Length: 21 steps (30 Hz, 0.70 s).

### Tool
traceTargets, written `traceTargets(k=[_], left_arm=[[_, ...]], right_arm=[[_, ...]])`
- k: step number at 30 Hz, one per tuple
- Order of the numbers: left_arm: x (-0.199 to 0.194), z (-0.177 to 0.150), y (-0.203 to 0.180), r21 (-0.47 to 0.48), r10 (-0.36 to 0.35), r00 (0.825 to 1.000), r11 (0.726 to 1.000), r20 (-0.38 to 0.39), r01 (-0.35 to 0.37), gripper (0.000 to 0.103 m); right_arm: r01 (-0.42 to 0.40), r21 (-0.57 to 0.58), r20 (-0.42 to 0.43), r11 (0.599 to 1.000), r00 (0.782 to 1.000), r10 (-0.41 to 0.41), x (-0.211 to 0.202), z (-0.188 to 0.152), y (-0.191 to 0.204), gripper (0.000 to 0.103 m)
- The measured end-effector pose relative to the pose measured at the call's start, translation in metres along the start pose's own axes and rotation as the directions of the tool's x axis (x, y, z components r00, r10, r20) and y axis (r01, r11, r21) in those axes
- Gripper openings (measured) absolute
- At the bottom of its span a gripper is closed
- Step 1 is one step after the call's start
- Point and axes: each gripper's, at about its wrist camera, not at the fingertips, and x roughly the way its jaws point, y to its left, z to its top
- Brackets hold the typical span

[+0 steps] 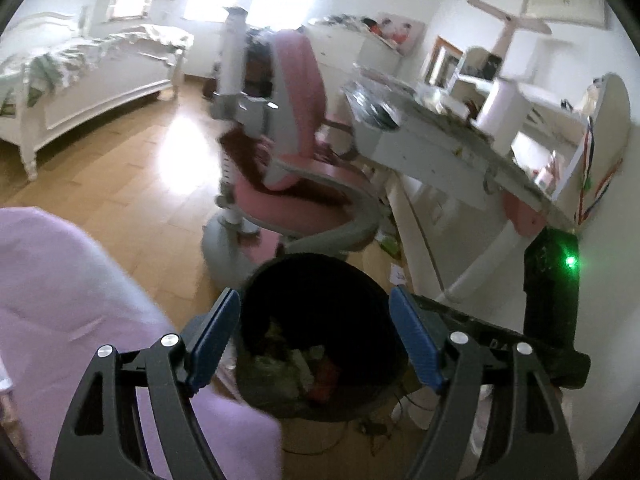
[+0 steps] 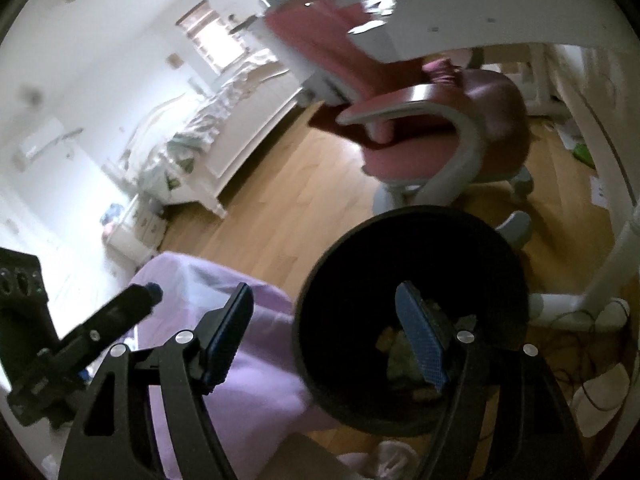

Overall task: Collect trash
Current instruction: 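Move the left tool to the black battery card while the right tool approaches the purple tube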

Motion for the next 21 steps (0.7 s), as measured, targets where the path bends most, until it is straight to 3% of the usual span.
traceTargets(k=[4, 8, 11, 14, 16, 18, 21], left_arm=[[-0.042, -0.011, 0.037, -0.059, 0.078, 0.996, 0.995, 0.045, -0.075, 0.081], [-0.087, -0.031, 0.085, -0.132, 0.197, 0.978, 0.974, 0.070, -0.186, 0.082], [-0.123, -0.049, 0.125, -0.184, 0.324, 0.943, 0.934, 0.071, -0.307, 0.089], [-0.157, -0.071, 0.161, -0.170, 0.482, 0.875, 0.867, 0.048, -0.468, 0.095], [-0.173, -0.082, 0.179, -0.136, 0.549, 0.835, 0.829, 0.018, -0.542, 0.097], [-0.183, -0.092, 0.196, -0.101, 0.595, 0.803, 0.798, -0.029, -0.594, 0.097], [-0.193, -0.105, 0.218, -0.071, 0.623, 0.777, 0.774, -0.089, -0.629, 0.097]], right_arm=[[-0.038, -0.067, -0.039, 0.997, 0.999, 0.035, 0.011, -0.007, 0.038, 0.073], [-0.094, -0.158, -0.093, 0.983, 0.992, 0.080, 0.027, -0.021, 0.091, 0.073], [-0.141, -0.229, -0.130, 0.963, 0.985, 0.113, 0.038, -0.032, 0.134, 0.073], [-0.187, -0.322, -0.170, 0.928, 0.976, 0.138, 0.052, -0.045, 0.180, 0.072], [-0.228, -0.374, -0.212, 0.899, 0.965, 0.156, 0.065, -0.054, 0.214, 0.064], [-0.255, -0.411, -0.238, 0.875, 0.957, 0.167, 0.077, -0.060, 0.242, 0.063], [-0.288, -0.470, -0.290, 0.834, 0.943, 0.162, 0.104, -0.072, 0.288, 0.063]])
